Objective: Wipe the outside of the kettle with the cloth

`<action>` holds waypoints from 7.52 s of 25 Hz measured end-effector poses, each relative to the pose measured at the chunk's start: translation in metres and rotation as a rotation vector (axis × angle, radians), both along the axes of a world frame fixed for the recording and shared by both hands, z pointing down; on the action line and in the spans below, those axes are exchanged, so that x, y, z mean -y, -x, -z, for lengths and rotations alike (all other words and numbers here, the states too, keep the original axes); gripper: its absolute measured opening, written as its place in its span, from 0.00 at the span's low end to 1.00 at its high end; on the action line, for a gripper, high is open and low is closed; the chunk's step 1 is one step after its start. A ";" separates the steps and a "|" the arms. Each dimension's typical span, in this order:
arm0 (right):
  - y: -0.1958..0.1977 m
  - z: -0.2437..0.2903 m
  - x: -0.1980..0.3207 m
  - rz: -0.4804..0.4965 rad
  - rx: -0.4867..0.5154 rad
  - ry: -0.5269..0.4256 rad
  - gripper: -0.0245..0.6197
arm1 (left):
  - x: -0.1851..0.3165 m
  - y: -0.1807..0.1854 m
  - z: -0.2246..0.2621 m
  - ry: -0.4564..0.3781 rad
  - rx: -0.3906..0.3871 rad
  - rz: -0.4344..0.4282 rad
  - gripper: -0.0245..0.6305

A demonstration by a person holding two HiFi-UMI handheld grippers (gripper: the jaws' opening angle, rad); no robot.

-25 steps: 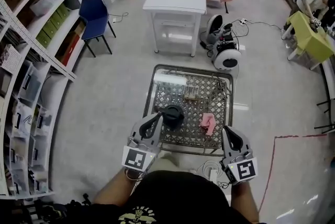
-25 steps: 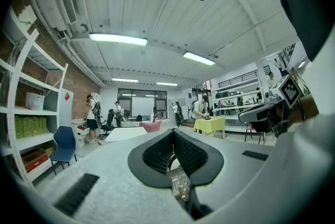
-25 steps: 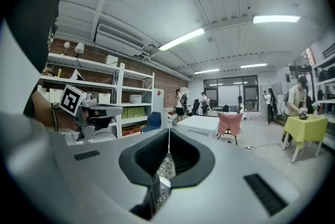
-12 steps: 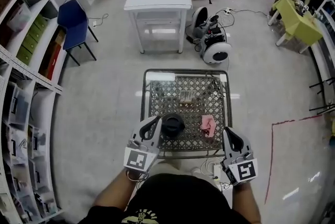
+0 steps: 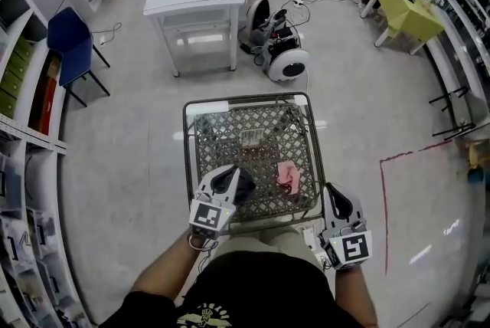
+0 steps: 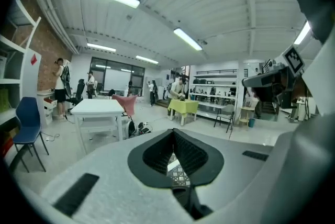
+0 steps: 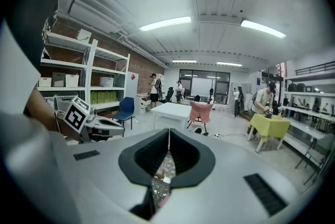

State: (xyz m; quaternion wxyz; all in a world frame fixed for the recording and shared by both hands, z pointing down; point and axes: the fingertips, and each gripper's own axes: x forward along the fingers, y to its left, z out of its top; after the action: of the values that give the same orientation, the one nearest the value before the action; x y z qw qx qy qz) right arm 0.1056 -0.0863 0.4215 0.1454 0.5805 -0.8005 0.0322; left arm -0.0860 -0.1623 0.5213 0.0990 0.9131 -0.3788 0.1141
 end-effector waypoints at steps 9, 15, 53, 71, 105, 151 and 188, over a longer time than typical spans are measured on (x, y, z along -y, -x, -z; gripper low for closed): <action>-0.016 -0.064 0.013 0.008 0.054 0.193 0.06 | 0.014 -0.018 -0.097 0.123 0.149 -0.031 0.05; -0.032 -0.124 0.033 0.089 0.044 0.319 0.06 | 0.017 -0.018 -0.110 0.083 0.281 -0.010 0.05; -0.043 -0.465 0.057 0.059 -0.136 0.889 0.38 | 0.020 -0.017 -0.122 0.042 0.355 0.057 0.05; 0.028 -0.382 0.065 0.226 -0.164 0.720 0.11 | 0.009 -0.026 -0.134 0.051 0.405 -0.039 0.05; 0.144 -0.337 -0.022 0.631 -0.247 0.650 0.11 | 0.009 -0.033 -0.133 0.073 0.438 -0.093 0.05; 0.134 -0.347 0.072 0.741 -0.517 0.556 0.11 | 0.001 -0.034 -0.146 0.025 0.497 -0.123 0.05; 0.148 -0.384 -0.024 0.822 -0.426 0.684 0.11 | 0.002 -0.031 -0.141 0.062 0.470 -0.143 0.05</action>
State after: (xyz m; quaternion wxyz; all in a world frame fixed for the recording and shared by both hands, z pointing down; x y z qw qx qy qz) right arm -0.0422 -0.0623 0.8059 0.4834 0.1351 -0.8575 0.1128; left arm -0.0555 -0.1643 0.6624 0.0279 0.8825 -0.3223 0.3414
